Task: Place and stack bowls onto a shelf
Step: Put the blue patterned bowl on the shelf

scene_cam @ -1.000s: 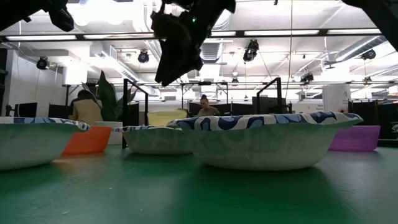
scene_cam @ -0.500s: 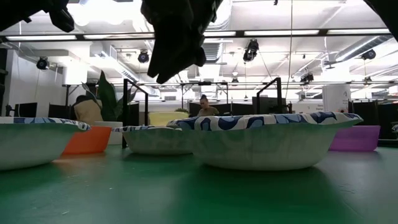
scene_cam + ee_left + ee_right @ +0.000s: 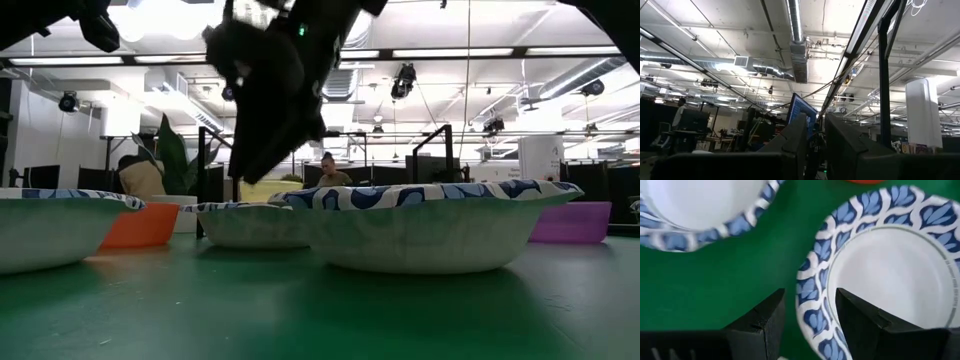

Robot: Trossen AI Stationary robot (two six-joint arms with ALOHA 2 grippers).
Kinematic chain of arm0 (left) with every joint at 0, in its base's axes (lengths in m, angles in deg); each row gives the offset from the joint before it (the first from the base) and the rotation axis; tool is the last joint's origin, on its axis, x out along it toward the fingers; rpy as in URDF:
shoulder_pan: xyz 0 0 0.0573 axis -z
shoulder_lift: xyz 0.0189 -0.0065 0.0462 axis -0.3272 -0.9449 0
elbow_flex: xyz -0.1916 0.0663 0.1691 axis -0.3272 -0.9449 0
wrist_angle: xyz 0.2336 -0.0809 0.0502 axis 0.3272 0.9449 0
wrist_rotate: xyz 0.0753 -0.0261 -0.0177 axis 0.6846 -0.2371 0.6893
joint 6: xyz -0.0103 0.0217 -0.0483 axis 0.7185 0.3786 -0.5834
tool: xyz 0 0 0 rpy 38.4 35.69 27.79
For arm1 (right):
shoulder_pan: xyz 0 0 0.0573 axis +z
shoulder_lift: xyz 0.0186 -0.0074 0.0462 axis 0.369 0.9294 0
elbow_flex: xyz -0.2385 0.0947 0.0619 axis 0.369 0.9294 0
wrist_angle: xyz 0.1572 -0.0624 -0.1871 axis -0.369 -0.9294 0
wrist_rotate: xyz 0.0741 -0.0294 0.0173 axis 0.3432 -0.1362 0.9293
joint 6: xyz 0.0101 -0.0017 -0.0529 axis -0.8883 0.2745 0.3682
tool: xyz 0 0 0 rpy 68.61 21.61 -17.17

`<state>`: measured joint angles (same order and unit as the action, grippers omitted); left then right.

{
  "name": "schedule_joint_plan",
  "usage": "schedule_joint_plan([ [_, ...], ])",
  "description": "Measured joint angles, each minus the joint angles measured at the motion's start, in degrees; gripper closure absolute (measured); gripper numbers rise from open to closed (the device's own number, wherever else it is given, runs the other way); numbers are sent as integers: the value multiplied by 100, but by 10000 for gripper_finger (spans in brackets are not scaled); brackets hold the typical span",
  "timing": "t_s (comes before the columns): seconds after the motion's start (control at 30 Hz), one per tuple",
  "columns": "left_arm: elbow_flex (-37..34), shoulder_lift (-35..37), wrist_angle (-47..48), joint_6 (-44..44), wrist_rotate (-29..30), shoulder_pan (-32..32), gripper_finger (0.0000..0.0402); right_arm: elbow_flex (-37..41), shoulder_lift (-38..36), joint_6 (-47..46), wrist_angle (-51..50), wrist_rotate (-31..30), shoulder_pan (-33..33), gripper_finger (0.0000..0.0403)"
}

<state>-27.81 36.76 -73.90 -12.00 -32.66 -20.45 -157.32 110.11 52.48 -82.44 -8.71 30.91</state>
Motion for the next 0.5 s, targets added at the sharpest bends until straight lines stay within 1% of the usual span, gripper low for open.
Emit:
schedule_joint_plan([
  [0.27, 0, 0, 0, -97, -1, 1, 349, 23, 95, 106, 180, -2, 2, 241],
  [0.5, 0, 0, 0, -108, 0, 0, 349, 57, 144, 102, 315, -1, 1, 278],
])
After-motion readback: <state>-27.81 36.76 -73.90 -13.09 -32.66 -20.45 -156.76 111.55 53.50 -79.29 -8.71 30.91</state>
